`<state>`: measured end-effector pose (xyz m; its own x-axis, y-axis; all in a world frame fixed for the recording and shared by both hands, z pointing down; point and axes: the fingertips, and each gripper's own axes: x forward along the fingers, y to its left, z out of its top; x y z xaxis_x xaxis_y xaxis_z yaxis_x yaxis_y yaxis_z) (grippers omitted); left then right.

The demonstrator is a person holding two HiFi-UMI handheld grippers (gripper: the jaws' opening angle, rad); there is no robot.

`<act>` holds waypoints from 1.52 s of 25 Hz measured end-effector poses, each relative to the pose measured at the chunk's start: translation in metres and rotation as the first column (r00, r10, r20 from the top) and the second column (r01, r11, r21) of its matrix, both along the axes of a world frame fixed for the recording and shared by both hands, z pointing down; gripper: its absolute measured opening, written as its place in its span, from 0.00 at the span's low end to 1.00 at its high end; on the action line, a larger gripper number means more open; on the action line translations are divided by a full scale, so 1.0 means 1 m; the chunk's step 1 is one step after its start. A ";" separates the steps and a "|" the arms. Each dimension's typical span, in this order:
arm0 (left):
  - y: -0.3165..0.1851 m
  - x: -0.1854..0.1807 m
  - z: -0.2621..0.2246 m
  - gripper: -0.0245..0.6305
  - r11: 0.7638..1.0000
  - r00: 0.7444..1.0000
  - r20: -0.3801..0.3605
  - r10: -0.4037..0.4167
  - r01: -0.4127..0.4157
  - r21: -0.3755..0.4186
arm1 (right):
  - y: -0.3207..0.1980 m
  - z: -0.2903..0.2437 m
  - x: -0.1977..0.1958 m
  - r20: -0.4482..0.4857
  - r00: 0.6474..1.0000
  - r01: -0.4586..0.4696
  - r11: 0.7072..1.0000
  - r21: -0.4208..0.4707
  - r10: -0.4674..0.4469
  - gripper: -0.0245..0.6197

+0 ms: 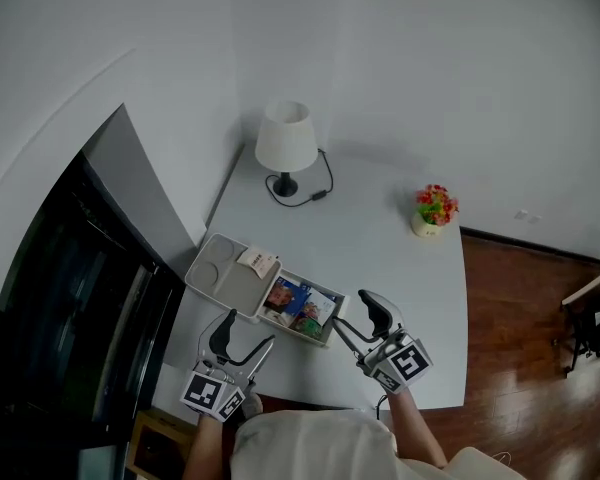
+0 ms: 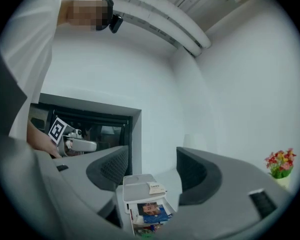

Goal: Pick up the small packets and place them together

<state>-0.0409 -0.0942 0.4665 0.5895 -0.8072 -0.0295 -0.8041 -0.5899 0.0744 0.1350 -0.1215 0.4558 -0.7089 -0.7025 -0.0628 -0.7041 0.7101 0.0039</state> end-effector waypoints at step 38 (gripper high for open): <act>0.004 -0.034 0.030 0.59 0.986 0.990 0.056 -0.133 0.138 -0.095 | -0.095 0.267 -0.122 -0.410 0.795 0.112 0.772 -0.626 -0.447 0.49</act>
<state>-0.0751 -0.0900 0.4969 0.4736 -0.8770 0.0808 -0.8800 -0.4674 0.0847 0.0130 -0.2164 0.7232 -0.6797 -0.2537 0.6882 -0.4779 0.8649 -0.1532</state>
